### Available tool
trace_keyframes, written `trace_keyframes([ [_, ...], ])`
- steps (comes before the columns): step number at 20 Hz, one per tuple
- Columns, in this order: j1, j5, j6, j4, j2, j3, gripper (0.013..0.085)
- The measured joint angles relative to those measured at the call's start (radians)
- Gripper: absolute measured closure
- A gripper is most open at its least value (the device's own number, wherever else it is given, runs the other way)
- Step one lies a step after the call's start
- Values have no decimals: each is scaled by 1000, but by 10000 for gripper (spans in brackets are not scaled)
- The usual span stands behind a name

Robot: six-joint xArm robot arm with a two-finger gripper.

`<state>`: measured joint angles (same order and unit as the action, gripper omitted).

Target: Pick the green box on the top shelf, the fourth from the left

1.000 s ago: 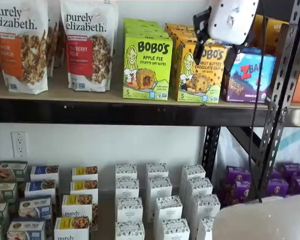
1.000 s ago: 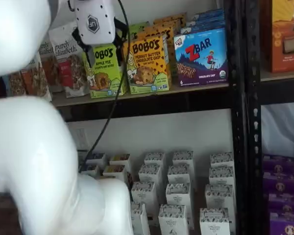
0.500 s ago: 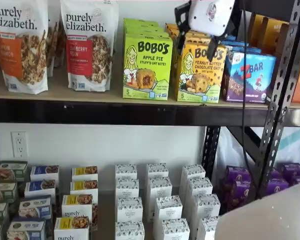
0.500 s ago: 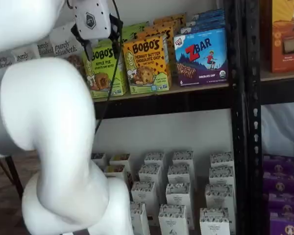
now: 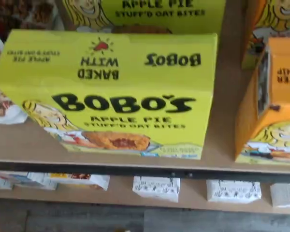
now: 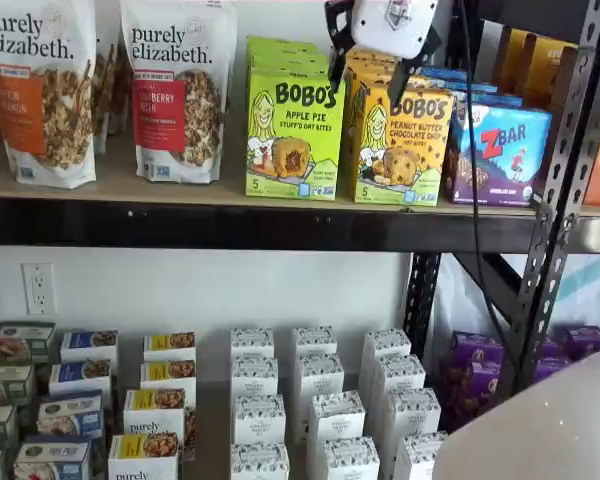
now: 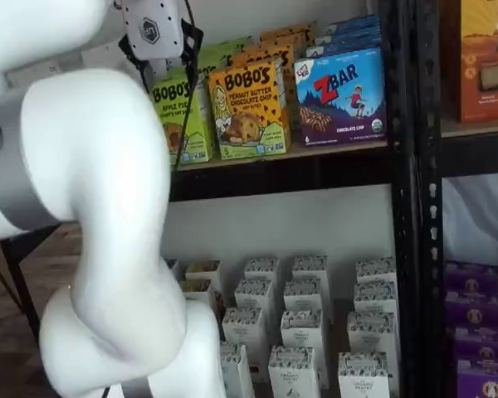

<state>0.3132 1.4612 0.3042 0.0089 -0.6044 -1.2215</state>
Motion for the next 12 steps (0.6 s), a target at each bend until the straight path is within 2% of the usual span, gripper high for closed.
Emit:
trace_keyframes([
  [3, 22, -10, 22, -17, 34, -26, 130],
  [12, 58, -28, 55, 6, 99, -68, 130],
])
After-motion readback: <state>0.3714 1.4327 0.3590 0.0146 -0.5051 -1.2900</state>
